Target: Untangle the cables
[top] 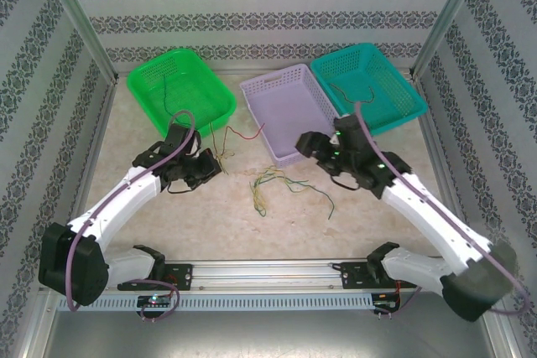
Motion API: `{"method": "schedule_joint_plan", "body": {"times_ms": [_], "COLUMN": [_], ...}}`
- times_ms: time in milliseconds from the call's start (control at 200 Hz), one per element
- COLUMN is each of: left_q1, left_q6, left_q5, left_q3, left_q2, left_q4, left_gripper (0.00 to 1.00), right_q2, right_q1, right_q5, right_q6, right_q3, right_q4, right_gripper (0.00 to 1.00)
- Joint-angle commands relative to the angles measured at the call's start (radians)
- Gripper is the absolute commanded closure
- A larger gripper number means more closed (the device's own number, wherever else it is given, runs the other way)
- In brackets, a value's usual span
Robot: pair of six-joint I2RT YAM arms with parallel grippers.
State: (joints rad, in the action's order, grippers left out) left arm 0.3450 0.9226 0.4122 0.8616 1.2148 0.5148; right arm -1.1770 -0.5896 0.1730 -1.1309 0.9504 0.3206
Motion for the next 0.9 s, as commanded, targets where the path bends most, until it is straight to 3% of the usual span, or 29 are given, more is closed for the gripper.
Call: {"method": "schedule_joint_plan", "body": {"times_ms": [0,200,370,485,585,699,754,789,854,894], "left_q1": [0.018,0.026,0.026,0.026,0.025,0.026,0.026,0.025,0.025,0.025], "left_q6": [0.036,0.033,0.032,0.030,0.028,0.015,0.005,0.004,0.010,0.020], "left_q5": [0.031,0.048,0.056,0.066,0.076,0.056,0.011,-0.025,-0.077,-0.103], "left_q3": [-0.004,0.013,0.014,0.015,0.013,0.013,0.025,0.033,0.043,0.048], "left_q2": [-0.009,0.004,0.002,0.001,-0.002,-0.012,-0.017,-0.020,-0.027,-0.030], "left_q4": [-0.090,-0.089,-0.082,-0.089,-0.088,-0.051,0.005,0.045,0.097,0.125], "left_gripper": [1.00,1.00,1.00,1.00,1.00,1.00,1.00,0.91,0.61,0.53], "right_q2": [-0.108,-0.321,-0.408,-0.444,-0.472,-0.478,-0.466,-0.462,-0.467,-0.469], "right_q1": [-0.050,-0.079,-0.080,-0.080,-0.075,-0.057,-0.052,-0.050,-0.051,-0.058], "right_q5": [-0.005,-0.013,-0.013,-0.003,-0.012,-0.010,-0.014,-0.004,0.033,0.047], "right_q6": [-0.225,-0.331,-0.354,-0.368,-0.358,-0.299,-0.247,-0.219,-0.185,-0.179], "right_q3": [0.024,0.092,0.166,0.169,0.183,0.218,0.238,0.251,0.257,0.251], "right_q4": [-0.312,-0.511,-0.520,-0.531,-0.539,-0.460,-0.374,-0.327,-0.305,-0.294], "right_gripper": [0.24,0.27,0.34,0.44,0.62,0.99,1.00,1.00,1.00,1.00]}}
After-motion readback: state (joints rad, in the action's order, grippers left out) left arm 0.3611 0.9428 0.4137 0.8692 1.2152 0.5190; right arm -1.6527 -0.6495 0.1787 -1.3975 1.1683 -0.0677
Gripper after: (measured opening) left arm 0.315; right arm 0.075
